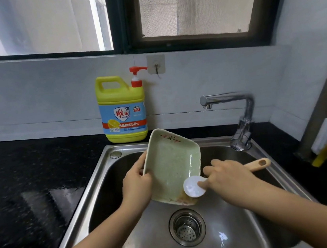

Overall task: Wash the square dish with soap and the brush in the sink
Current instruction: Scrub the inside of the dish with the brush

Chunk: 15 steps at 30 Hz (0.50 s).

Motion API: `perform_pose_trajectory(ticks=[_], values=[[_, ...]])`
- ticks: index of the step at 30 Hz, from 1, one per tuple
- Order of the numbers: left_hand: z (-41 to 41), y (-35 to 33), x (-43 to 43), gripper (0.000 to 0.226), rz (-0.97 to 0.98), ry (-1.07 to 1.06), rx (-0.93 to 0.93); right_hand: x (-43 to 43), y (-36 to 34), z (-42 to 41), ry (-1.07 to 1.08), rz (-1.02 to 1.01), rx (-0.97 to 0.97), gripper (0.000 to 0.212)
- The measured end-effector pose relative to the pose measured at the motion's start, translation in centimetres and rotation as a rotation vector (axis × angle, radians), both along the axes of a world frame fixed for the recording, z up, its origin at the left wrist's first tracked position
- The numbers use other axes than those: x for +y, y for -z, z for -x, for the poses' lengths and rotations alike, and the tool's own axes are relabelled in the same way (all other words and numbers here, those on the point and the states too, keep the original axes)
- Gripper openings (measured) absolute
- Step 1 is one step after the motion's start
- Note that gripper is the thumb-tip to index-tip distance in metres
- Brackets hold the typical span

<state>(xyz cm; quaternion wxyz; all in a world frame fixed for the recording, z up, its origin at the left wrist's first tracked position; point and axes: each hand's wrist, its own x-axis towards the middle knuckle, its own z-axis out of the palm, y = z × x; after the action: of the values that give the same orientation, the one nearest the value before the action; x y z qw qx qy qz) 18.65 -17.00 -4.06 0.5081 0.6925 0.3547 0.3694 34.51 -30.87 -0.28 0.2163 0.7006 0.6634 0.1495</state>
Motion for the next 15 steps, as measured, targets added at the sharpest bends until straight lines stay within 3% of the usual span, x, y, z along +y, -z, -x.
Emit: perform_pose_trajectory(ticks=[3,6,10,15], values=[[-0.2,-0.8,0.2,0.062,-0.12,-0.019,0.1,-0.1,-0.2,-1.0,-0.039,-0.141,-0.023,0.016],[-0.1,-1.6,0.0,0.063,-0.315,-0.004,0.222,-0.3,-0.3,-2.2,0.022,-0.255,-0.031,0.03],[-0.1,-2.0,-0.7,0.072,-0.565,0.027,0.388,-0.6,-0.3,-2.4,0.106,-0.358,-0.034,0.032],[-0.5,-1.9,-1.3,0.074,-0.624,0.02,0.354,-0.5,0.1,-2.1,0.123,-0.428,-0.077,0.02]])
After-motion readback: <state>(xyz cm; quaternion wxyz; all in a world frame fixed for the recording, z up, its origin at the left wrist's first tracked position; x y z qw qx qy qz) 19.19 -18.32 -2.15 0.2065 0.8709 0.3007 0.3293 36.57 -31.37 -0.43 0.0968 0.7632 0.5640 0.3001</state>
